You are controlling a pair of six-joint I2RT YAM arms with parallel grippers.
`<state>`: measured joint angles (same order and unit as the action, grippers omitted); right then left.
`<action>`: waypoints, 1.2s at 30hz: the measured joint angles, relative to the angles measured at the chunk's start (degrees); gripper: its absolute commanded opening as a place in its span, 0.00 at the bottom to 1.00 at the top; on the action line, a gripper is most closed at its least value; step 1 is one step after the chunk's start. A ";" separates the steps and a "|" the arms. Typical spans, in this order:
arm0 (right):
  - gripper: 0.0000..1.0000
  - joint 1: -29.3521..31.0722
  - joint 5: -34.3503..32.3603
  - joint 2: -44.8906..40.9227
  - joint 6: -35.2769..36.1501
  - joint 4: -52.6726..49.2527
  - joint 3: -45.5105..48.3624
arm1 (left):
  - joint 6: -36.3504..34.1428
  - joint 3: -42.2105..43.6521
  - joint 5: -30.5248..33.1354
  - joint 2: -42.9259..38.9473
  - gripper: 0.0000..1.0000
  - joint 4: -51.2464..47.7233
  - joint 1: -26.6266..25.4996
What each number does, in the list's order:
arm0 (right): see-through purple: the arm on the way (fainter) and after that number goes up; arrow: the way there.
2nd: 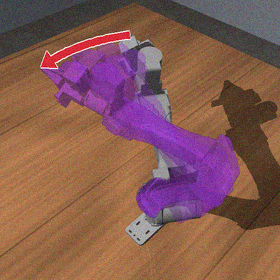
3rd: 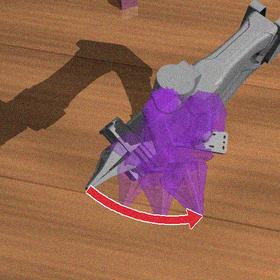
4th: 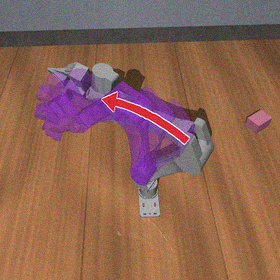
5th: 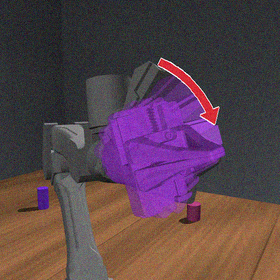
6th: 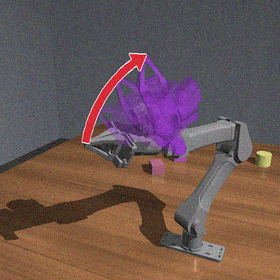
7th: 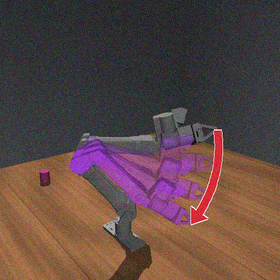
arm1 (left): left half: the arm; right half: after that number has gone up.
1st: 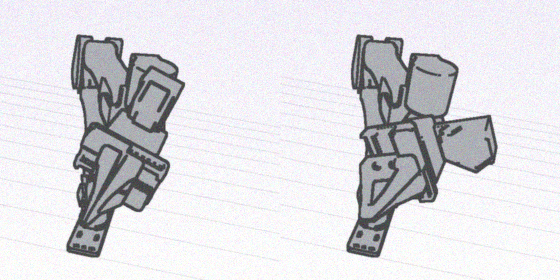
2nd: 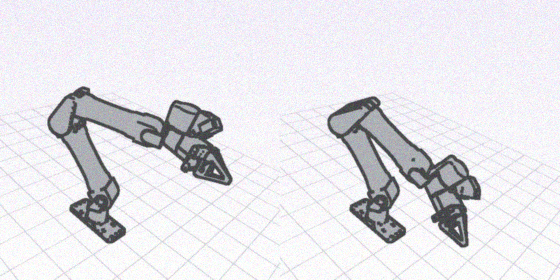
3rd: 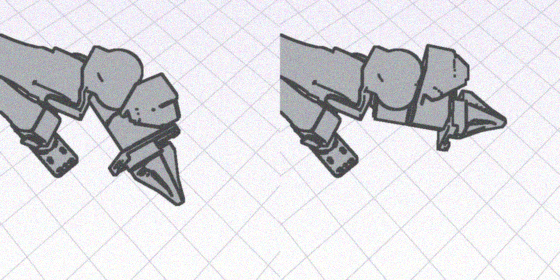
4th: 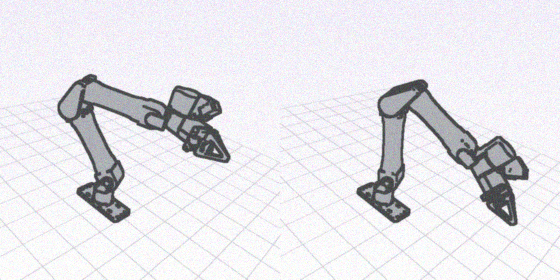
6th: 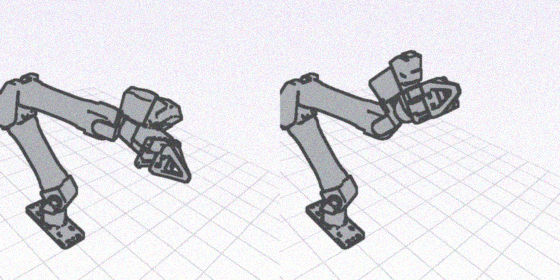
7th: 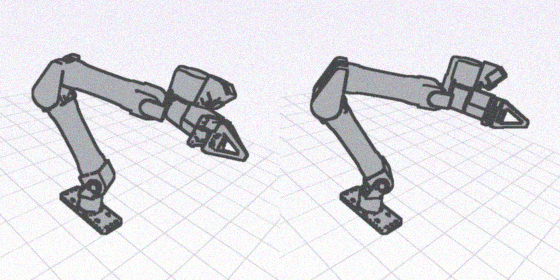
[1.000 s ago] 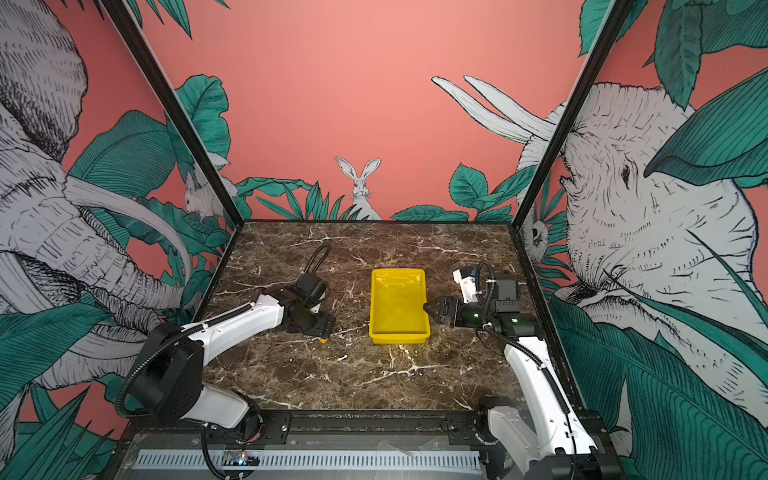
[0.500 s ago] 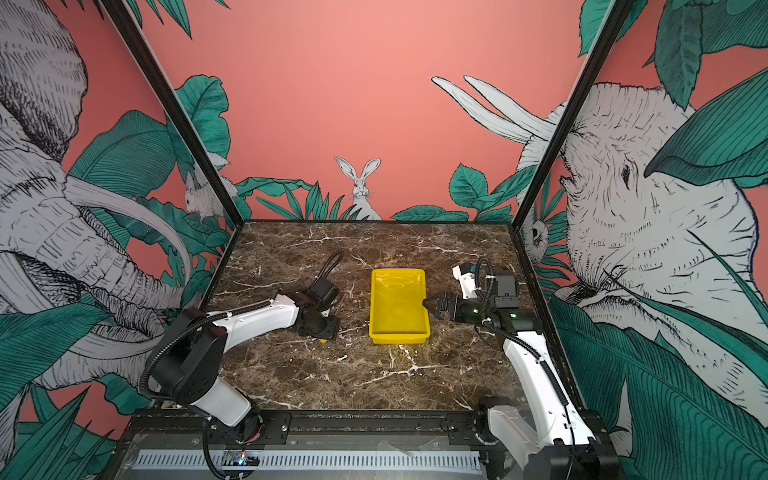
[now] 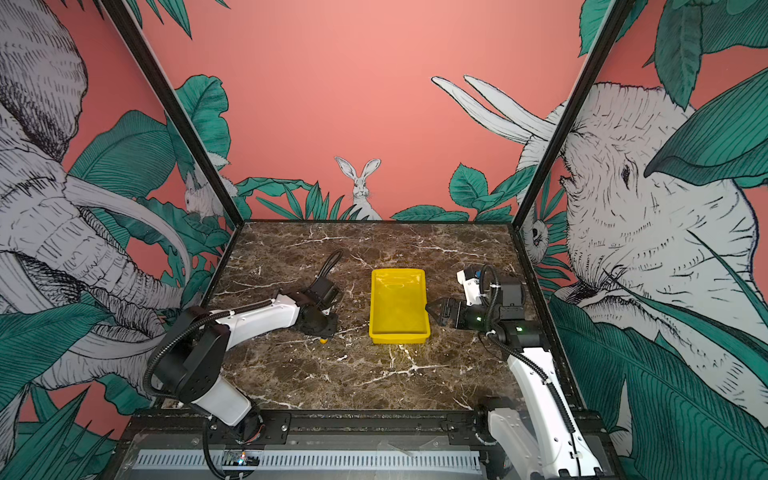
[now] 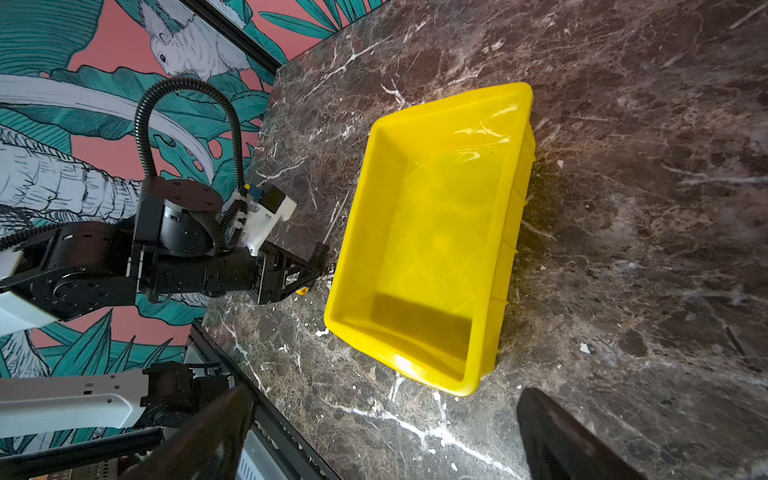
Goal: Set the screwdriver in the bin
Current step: 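Close the left gripper on the black screwdriver handle, then lift the screwdriver with the left gripper and carry it over the yellow bin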
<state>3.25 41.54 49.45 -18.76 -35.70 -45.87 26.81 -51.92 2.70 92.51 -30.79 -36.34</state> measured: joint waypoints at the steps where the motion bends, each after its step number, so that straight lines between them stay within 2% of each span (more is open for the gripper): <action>1: 1.00 0.00 -0.22 -0.02 0.07 -0.22 0.00 | 0.00 0.00 0.00 0.22 0.47 0.15 0.00; 7: 1.00 0.00 -1.05 -1.11 0.13 -2.10 0.87 | 0.15 0.00 0.37 1.16 0.47 0.68 -0.02; 12: 1.00 0.00 -1.60 -2.80 0.11 -2.91 2.12 | 0.74 0.00 0.96 1.22 0.30 0.63 -0.02; 24: 1.00 0.00 -2.10 -5.68 1.53 -7.74 2.54 | 0.37 -1.18 0.98 1.77 0.10 -0.28 -0.02; 27: 1.00 0.00 -2.43 -7.37 1.92 -9.09 2.58 | 0.02 -2.84 0.94 1.79 0.01 -1.73 -0.02; 36: 0.99 -0.02 -3.23 -8.07 2.95 -10.99 3.56 | -0.87 -8.24 1.25 -0.17 0.00 -6.21 -0.04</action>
<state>3.22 38.30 41.39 -15.81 -46.70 -42.30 25.93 -60.16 3.95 92.33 -36.99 -36.38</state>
